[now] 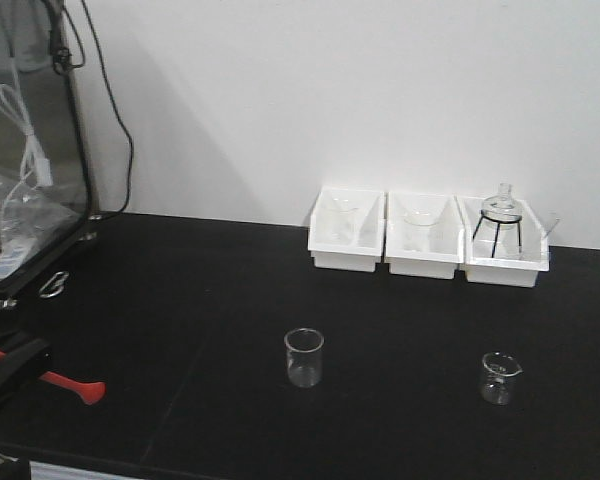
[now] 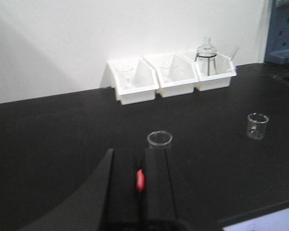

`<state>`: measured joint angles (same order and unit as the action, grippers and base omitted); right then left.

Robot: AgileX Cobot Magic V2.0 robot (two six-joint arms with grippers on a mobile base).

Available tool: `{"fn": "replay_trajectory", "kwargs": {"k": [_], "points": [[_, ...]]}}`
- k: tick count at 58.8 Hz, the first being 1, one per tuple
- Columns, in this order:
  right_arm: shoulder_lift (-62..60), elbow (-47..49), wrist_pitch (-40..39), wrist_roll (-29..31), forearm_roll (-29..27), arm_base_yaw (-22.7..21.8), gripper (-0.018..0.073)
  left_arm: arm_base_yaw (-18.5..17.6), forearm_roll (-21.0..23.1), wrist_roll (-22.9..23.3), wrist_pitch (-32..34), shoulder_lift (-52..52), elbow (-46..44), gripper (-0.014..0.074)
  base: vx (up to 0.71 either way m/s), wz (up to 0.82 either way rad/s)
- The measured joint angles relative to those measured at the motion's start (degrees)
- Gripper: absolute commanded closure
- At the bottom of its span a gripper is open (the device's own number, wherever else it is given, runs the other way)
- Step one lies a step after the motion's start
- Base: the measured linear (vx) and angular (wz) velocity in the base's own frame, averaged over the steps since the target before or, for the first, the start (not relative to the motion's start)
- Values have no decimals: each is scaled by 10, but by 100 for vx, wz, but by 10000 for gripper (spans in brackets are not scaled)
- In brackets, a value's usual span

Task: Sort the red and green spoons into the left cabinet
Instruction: 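Drive the base holding both spoons to the open white cabinet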

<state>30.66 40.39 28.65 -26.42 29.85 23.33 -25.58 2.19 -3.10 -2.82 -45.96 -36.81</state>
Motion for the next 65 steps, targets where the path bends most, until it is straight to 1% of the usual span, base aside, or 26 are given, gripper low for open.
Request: {"fn": "replay_trajectory", "kwargs": {"k": [30,50,65], "points": [[0,0,0,0,0,0,561,0,0,0,0,0,0,596,-17,55],[0,0,0,0,0,0,561,0,0,0,0,0,0,596,-8,76],[0,0,0,0,0,0,561,0,0,0,0,0,0,596,5,81]]}}
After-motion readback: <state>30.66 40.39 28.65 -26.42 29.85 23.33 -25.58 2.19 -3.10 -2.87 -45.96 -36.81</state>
